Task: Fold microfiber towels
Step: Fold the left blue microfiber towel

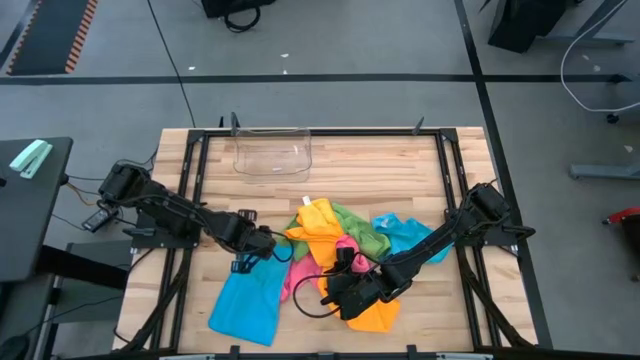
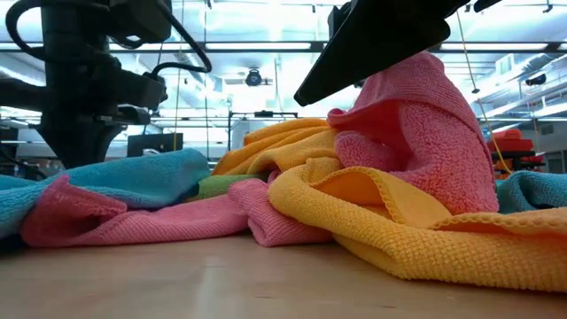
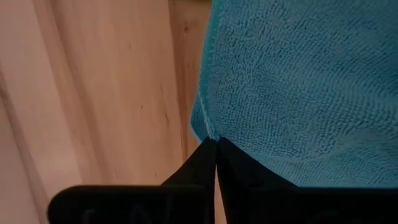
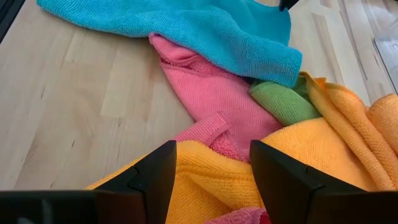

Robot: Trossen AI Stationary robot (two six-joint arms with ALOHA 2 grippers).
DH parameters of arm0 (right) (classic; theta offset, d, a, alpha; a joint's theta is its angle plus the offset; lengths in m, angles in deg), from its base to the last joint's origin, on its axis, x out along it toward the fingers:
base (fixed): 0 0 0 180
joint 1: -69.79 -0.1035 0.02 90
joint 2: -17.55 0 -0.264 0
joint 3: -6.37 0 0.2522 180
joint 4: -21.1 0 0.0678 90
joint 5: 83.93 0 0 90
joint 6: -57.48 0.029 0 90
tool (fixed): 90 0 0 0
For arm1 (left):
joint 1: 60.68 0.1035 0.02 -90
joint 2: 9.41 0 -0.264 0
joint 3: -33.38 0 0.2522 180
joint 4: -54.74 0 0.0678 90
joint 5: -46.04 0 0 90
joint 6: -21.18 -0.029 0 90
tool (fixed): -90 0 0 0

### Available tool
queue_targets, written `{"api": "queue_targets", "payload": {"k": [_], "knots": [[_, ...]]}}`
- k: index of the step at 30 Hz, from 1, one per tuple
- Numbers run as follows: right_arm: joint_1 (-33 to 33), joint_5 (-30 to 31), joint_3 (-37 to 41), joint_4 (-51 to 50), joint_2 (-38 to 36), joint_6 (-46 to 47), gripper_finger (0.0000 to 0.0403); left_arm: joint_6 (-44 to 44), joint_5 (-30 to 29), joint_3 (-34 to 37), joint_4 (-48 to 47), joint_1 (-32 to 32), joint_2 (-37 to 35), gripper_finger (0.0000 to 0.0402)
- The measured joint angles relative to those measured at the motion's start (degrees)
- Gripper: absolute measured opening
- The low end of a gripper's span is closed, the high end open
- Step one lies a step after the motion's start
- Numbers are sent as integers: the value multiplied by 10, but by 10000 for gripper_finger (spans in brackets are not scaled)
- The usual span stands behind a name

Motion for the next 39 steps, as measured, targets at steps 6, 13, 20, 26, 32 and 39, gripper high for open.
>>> {"api": "queue_targets", "payload": {"k": [6,13,20,26,32,39], "knots": [[0,0,0,0,0,1,213,0,12,31,11,0,0,14],[0,0,0,3,0,0,213,0,-22,31,19,-7,0,61],[0,0,0,3,0,0,213,4,-24,3,-14,-7,0,114],[0,0,0,3,0,-1,213,51,6,-74,-89,-15,0,145],[0,0,0,2,0,-1,213,183,153,-88,-43,-78,0,143],[3,0,0,11,0,-22,213,423,186,-74,-5,-199,0,142]]}}
